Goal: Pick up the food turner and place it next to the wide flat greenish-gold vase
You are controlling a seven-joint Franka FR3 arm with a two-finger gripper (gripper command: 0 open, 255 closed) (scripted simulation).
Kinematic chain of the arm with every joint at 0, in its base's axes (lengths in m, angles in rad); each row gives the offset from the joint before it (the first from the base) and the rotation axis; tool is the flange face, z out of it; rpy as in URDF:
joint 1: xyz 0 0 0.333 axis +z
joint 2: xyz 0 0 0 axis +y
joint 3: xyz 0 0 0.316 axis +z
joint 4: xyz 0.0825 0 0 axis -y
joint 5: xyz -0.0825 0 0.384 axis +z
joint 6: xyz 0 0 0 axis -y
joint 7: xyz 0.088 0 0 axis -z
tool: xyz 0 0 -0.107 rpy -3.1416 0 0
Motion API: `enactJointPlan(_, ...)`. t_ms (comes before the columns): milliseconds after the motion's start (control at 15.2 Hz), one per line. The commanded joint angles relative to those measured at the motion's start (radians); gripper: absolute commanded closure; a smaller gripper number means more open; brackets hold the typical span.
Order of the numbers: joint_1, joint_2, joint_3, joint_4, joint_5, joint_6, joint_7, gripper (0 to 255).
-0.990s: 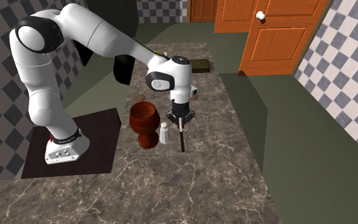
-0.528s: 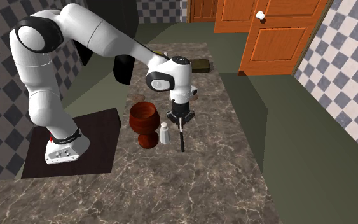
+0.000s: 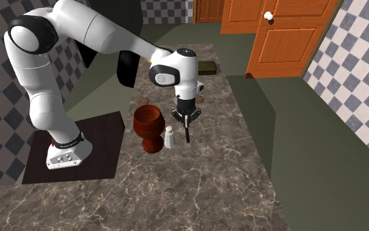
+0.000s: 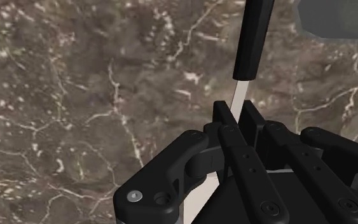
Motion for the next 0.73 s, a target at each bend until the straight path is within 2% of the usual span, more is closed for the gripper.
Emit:
enactJointPlan(0, 0.001, -0.013, -0.003, 0.014, -0.008, -0.026, 0.003, 255)
enactJointPlan(660, 0.009, -0.067, -0.008, 0.091, -0.038, -0.151, 0.017, 255)
